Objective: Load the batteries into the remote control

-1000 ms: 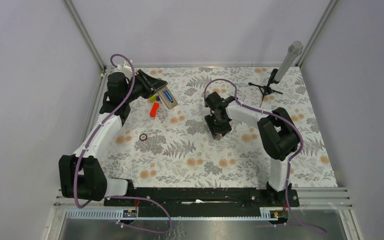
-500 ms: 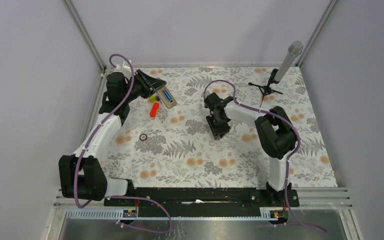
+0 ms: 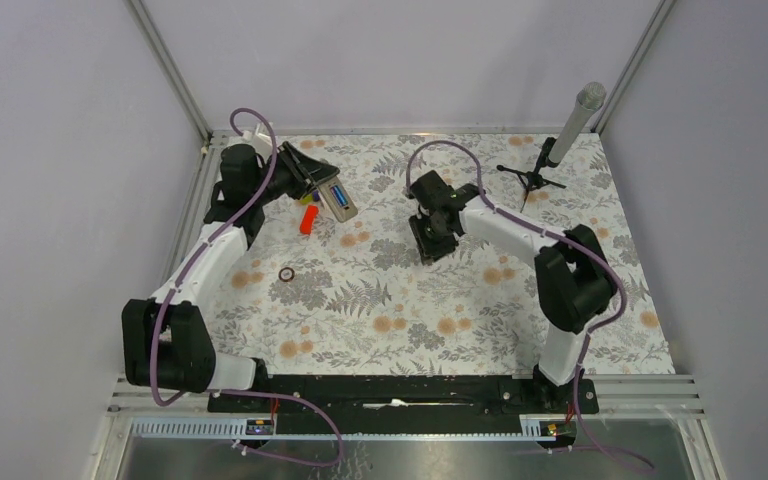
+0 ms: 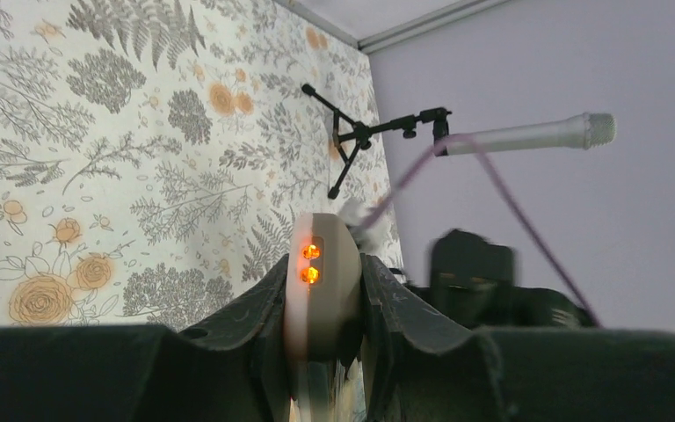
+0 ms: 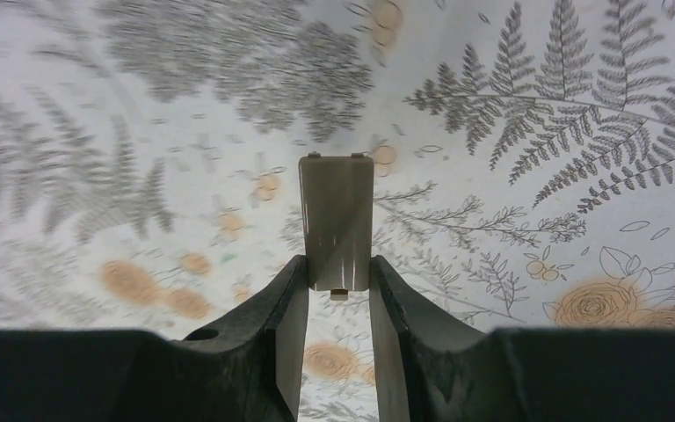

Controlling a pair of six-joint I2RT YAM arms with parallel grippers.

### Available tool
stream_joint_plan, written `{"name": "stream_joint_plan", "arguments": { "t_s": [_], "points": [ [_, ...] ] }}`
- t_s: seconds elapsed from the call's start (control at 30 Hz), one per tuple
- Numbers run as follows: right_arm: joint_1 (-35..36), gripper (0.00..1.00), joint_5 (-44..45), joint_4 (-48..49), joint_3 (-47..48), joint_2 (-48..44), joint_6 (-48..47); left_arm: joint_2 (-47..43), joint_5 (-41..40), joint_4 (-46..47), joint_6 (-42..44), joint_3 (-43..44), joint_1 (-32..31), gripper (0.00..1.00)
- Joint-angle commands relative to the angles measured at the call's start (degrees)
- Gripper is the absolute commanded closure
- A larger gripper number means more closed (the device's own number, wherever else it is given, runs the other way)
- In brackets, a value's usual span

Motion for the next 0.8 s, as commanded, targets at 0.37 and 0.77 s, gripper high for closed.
{"name": "stream_joint_plan", "arguments": {
  "t_s": [0.37,0.77],
  "points": [
    [8.1,0.69,-5.0,1.2,8.4,-20.7,-2.8,7.3,4.9,12.1,2.5,0.1,-8.2,1.0],
    [11.5,0.68,0.4,-5.7,20.6,-14.1,0.6,3.2,-2.4,29.8,-1.8,-9.8,-13.4,1.0]
  ]
}}
